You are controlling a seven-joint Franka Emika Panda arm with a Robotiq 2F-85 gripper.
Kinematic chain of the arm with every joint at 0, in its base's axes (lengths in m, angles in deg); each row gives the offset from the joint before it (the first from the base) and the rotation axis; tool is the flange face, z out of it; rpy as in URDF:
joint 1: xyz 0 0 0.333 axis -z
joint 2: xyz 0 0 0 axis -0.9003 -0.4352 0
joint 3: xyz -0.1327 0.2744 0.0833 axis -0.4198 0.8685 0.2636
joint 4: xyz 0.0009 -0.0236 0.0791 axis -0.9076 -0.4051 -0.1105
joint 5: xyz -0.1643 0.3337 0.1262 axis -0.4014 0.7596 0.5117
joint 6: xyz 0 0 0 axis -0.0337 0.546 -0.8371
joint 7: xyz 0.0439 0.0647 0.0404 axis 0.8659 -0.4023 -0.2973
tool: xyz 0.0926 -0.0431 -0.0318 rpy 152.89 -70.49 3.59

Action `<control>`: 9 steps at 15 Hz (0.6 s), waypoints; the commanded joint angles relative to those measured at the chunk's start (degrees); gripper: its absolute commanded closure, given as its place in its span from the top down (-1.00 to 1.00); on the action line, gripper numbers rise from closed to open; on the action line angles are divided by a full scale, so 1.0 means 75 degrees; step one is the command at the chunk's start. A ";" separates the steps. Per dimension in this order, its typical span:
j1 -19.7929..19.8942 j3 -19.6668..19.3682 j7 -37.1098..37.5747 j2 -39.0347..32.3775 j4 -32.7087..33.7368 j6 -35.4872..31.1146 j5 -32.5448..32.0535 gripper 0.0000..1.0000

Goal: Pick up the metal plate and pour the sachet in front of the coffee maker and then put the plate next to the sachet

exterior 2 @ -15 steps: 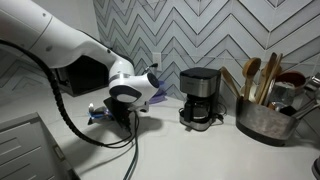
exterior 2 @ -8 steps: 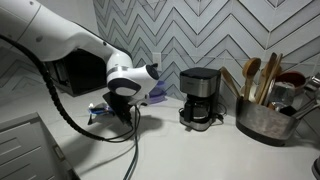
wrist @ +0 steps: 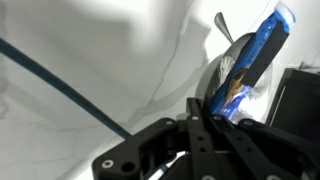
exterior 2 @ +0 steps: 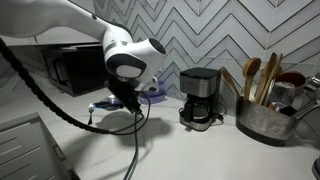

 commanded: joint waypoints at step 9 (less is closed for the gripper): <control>0.1124 -0.1286 0.0838 0.0009 0.0003 -0.0432 0.0393 -0.99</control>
